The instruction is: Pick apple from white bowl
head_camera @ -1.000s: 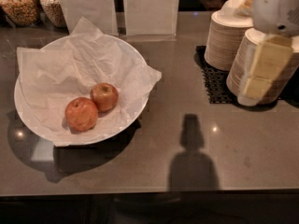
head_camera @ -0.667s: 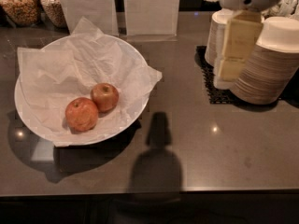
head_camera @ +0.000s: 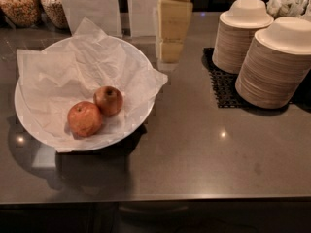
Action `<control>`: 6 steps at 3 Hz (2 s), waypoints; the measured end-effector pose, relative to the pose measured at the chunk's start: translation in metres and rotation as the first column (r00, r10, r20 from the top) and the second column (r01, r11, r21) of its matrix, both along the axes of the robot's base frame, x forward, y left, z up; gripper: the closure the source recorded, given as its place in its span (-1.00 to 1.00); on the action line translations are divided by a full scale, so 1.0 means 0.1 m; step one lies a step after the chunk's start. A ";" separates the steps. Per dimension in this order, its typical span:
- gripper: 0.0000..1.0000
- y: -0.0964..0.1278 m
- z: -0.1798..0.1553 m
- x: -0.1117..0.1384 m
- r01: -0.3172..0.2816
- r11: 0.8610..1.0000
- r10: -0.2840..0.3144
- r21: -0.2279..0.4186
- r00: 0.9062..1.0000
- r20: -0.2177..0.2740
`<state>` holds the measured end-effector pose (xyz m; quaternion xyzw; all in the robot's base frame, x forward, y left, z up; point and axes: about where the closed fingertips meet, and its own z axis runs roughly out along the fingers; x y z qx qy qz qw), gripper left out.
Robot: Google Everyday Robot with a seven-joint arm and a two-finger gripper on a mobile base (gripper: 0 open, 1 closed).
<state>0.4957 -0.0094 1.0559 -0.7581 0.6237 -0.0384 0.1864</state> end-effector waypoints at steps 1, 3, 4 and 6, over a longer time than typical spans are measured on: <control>-1.00 0.41 -0.16 0.07 -0.100 0.995 0.101 0.017 0.994 -0.048; -1.00 0.59 -0.21 0.08 -0.125 0.988 0.127 0.090 0.992 -0.012; -1.00 0.95 -0.32 -0.11 -0.227 0.958 0.227 0.174 0.974 0.022; -1.00 1.51 -0.41 -0.10 -0.339 0.905 0.329 0.256 0.941 0.081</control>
Offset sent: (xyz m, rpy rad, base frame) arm 0.0063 0.0344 -0.0136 0.0119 0.0410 0.0860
